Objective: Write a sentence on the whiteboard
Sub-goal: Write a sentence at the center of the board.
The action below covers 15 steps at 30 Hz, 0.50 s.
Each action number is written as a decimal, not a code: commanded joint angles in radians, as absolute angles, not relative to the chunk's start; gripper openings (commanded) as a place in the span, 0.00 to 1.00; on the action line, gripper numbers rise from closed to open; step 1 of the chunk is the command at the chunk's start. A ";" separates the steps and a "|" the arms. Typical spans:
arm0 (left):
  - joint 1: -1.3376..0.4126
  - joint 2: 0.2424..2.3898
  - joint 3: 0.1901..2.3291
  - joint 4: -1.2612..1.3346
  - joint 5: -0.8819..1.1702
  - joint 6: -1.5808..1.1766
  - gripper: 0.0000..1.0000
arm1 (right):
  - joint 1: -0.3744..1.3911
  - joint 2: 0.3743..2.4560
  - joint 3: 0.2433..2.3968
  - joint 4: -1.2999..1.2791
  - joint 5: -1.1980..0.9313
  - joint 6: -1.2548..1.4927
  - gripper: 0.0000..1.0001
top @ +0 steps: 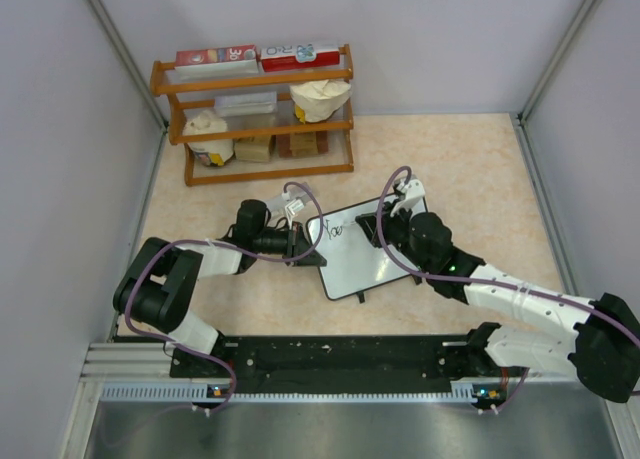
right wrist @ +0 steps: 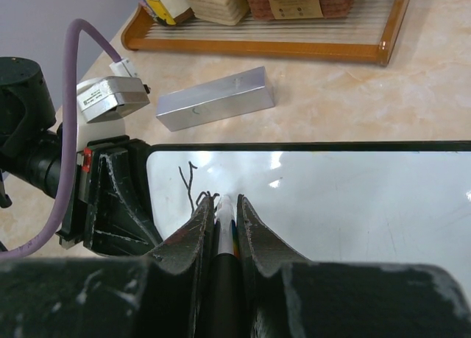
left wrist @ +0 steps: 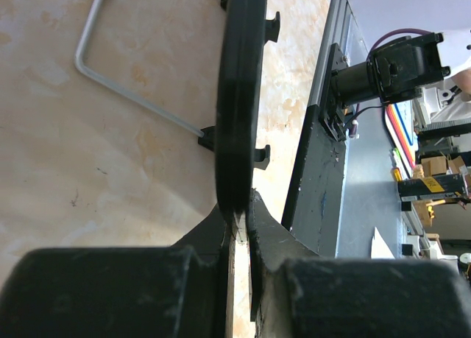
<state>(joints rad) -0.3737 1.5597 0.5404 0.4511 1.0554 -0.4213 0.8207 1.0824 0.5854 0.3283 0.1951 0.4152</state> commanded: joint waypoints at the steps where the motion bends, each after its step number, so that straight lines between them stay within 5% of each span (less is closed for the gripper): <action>1: -0.380 1.559 0.534 0.440 1.066 -0.387 0.00 | 0.805 1.068 0.583 0.308 0.207 0.414 0.00; 15: -0.379 1.555 0.531 0.440 1.065 -0.387 0.00 | 0.805 1.062 0.549 0.291 0.176 0.414 0.00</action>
